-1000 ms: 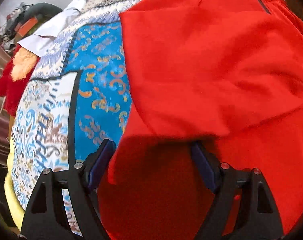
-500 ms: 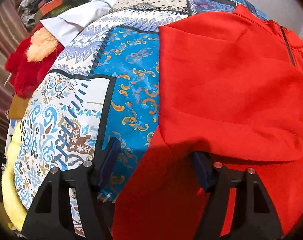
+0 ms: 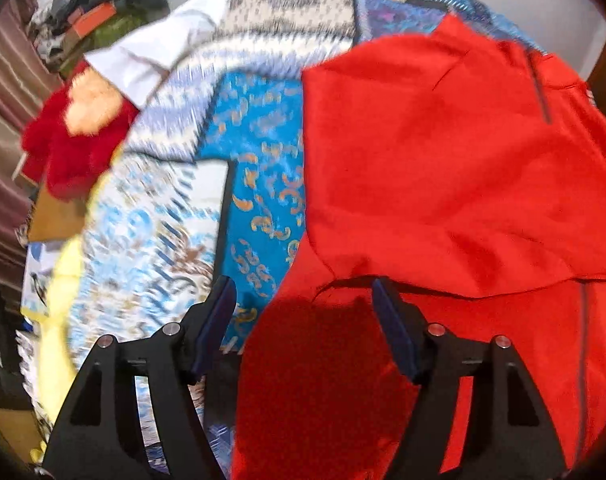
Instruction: Fold large clothes
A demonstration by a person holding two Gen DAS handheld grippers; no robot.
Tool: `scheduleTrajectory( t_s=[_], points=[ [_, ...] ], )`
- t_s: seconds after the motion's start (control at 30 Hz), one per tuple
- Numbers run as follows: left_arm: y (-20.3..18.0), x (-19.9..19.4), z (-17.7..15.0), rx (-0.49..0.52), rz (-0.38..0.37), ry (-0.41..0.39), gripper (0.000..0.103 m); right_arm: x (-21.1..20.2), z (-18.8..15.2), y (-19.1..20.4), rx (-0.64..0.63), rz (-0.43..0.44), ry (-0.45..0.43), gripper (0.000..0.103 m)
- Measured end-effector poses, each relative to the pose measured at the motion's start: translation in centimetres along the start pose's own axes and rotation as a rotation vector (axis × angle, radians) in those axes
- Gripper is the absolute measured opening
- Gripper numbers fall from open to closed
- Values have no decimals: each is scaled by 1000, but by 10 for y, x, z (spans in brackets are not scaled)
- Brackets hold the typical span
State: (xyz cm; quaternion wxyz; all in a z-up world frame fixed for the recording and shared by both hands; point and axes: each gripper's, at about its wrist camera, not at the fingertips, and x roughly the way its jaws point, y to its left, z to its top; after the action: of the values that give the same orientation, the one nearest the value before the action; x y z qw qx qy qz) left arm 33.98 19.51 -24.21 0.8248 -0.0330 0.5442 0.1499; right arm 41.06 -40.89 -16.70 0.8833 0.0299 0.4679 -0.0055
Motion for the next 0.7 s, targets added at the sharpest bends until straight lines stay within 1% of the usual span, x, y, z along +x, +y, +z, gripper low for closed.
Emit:
scheduleTrajectory(
  t_s=[0.1, 0.13, 0.2, 0.3, 0.4, 0.43, 0.47, 0.5, 0.53, 0.57, 0.6, 0.63, 0.67, 0.7],
  points=[
    [-11, -27, 10, 29, -12, -57, 79, -2, 2, -33, 130, 75, 6, 102],
    [-15, -34, 14, 35, -22, -72, 82, 2, 3, -38, 158, 86, 13, 102],
    [-33, -48, 24, 47, -62, -105, 83, 13, 0, -55, 235, 119, 37, 102],
    [-57, -53, 38, 68, -124, -123, 87, 44, -8, -77, 346, 161, 111, 102],
    [-92, -46, 51, 97, -175, -116, 88, 78, -20, -88, 424, 194, 185, 101],
    [-106, -41, 55, 112, -190, -107, 88, 87, -22, -89, 439, 195, 200, 97],
    [-116, -39, 56, 121, -199, -101, 88, 100, -25, -91, 465, 203, 226, 91],
    [-130, -33, 58, 134, -215, -91, 88, 108, -27, -93, 484, 219, 243, 87],
    [-140, -30, 59, 145, -227, -85, 88, 116, -29, -94, 510, 241, 258, 81],
    [-155, -22, 61, 163, -240, -75, 88, 125, -32, -97, 558, 267, 264, 81],
    [-163, -18, 61, 173, -242, -69, 88, 131, -33, -100, 602, 276, 254, 81],
    [-175, -11, 62, 184, -244, -59, 88, 134, -34, -103, 618, 275, 245, 77],
    [-184, -10, 61, 187, -247, -53, 88, 138, -32, -104, 632, 267, 234, 69],
    [-194, -4, 62, 190, -258, -39, 88, 140, -30, -104, 635, 258, 227, 65]
  ],
)
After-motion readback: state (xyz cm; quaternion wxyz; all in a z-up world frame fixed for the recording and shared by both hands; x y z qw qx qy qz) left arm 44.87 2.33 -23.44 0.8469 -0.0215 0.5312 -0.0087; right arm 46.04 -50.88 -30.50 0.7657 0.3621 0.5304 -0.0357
